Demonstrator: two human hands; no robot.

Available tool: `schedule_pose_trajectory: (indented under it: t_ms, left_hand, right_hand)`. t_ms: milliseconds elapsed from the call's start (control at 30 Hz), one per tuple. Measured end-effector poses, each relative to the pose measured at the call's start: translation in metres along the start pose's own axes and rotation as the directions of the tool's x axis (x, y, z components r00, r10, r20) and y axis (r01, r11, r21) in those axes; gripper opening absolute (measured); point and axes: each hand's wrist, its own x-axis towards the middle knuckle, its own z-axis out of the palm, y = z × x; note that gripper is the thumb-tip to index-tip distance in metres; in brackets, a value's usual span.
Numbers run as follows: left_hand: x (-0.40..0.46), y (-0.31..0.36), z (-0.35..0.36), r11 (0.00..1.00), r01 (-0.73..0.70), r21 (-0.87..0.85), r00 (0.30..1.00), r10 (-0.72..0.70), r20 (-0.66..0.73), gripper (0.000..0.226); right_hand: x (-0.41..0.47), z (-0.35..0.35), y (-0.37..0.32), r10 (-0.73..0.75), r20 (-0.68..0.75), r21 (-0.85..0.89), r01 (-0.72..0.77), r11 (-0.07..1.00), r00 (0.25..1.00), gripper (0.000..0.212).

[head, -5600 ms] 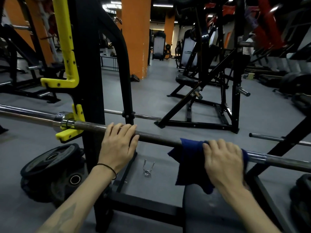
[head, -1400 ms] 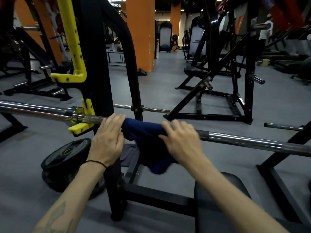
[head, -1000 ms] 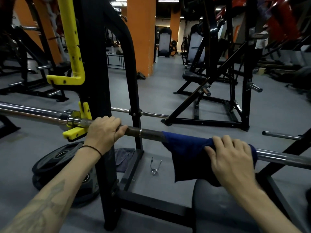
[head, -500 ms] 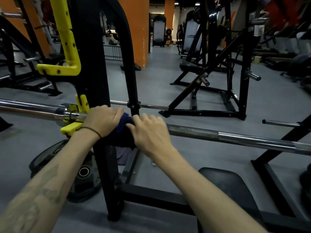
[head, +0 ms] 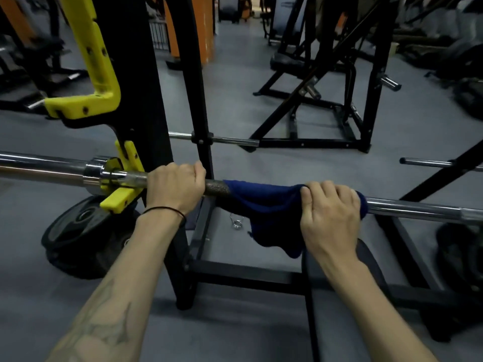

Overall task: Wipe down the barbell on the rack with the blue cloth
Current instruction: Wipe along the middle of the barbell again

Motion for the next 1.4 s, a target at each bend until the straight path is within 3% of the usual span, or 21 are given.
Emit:
schedule_pose_trajectory:
  t_ms: [100, 167, 233, 333, 400, 500, 633, 733, 867, 1067, 1133, 1200, 1333, 1400]
  left_hand:
    - [0.002, 0.004, -0.009, 0.995, -0.064, 0.078, 0.993, 0.056, 0.1, 0.063]
    - [0.004, 0.007, -0.016, 0.992, -0.082, 0.097, 0.984, 0.065, 0.168, 0.054]
    - [0.004, 0.005, -0.019, 0.995, -0.077, 0.066, 0.98, 0.063, 0.188, 0.049]
    - [0.005, -0.013, -0.012, 0.996, -0.072, -0.054, 0.983, 0.079, 0.164, 0.059]
    - [0.004, -0.021, -0.013, 0.975, -0.15, -0.162, 0.97, 0.177, 0.166, 0.056]
    - [-0.006, -0.029, -0.016, 0.918, -0.305, -0.254, 0.945, 0.324, 0.038, 0.041]
    - [-0.025, -0.04, -0.011, 0.929, -0.237, -0.284, 0.966, 0.256, 0.031, 0.042]
    - [-0.039, -0.046, -0.011, 0.935, -0.237, -0.262, 0.969, 0.249, 0.011, 0.049]
    - [-0.024, -0.045, -0.014, 0.961, -0.199, -0.189, 0.98, 0.198, -0.029, 0.037]
    - [0.011, -0.037, -0.017, 0.972, -0.204, -0.116, 0.97, 0.216, 0.107, 0.051]
    - [0.021, -0.04, -0.022, 0.967, -0.245, -0.072, 0.953, 0.254, 0.165, 0.052]
    - [0.035, -0.036, -0.033, 0.945, -0.322, -0.052, 0.876, 0.319, 0.363, 0.044]
    - [0.057, -0.029, -0.037, 0.945, -0.311, -0.1, 0.66, 0.29, 0.693, 0.028]
    - [0.052, -0.029, -0.037, 0.96, -0.272, -0.061, 0.719, 0.245, 0.651, 0.031]
  right_hand:
    - [0.0, -0.006, -0.021, 0.016, 0.06, -0.026, -0.014, 1.0, 0.998, 0.035]
    - [0.002, -0.003, -0.06, -0.007, 0.12, -0.017, 0.009, 1.0, 0.993, 0.033]
    - [0.005, 0.01, -0.115, -0.047, 0.198, 0.031, 0.042, 0.999, 0.979, 0.031]
    - [0.009, 0.025, -0.158, -0.061, 0.207, 0.096, 0.042, 0.995, 0.977, 0.029]
    - [0.009, 0.022, -0.138, -0.125, 0.235, 0.103, 0.104, 0.989, 0.964, 0.033]
    - [0.008, 0.002, -0.078, -0.152, 0.279, 0.048, 0.144, 0.988, 0.948, 0.043]
    - [0.006, -0.034, -0.005, -0.009, 0.274, -0.071, 0.03, 0.997, 0.962, 0.05]
    - [-0.004, -0.028, -0.01, 0.088, 0.239, -0.097, -0.066, 0.993, 0.967, 0.047]
    - [-0.007, -0.001, -0.065, 0.185, 0.211, -0.094, -0.168, 0.981, 0.96, 0.044]
    - [0.011, 0.021, -0.18, 0.022, 0.309, 0.032, -0.033, 0.999, 0.951, 0.035]
    - [0.015, 0.021, -0.17, -0.085, 0.329, 0.062, 0.068, 0.996, 0.941, 0.035]
    - [0.016, 0.015, -0.134, -0.191, 0.358, 0.049, 0.186, 0.981, 0.914, 0.038]
    - [0.017, -0.017, -0.036, -0.022, 0.352, -0.102, 0.062, 0.993, 0.936, 0.048]
    - [0.012, -0.032, -0.008, 0.083, 0.332, -0.187, -0.021, 0.982, 0.94, 0.046]
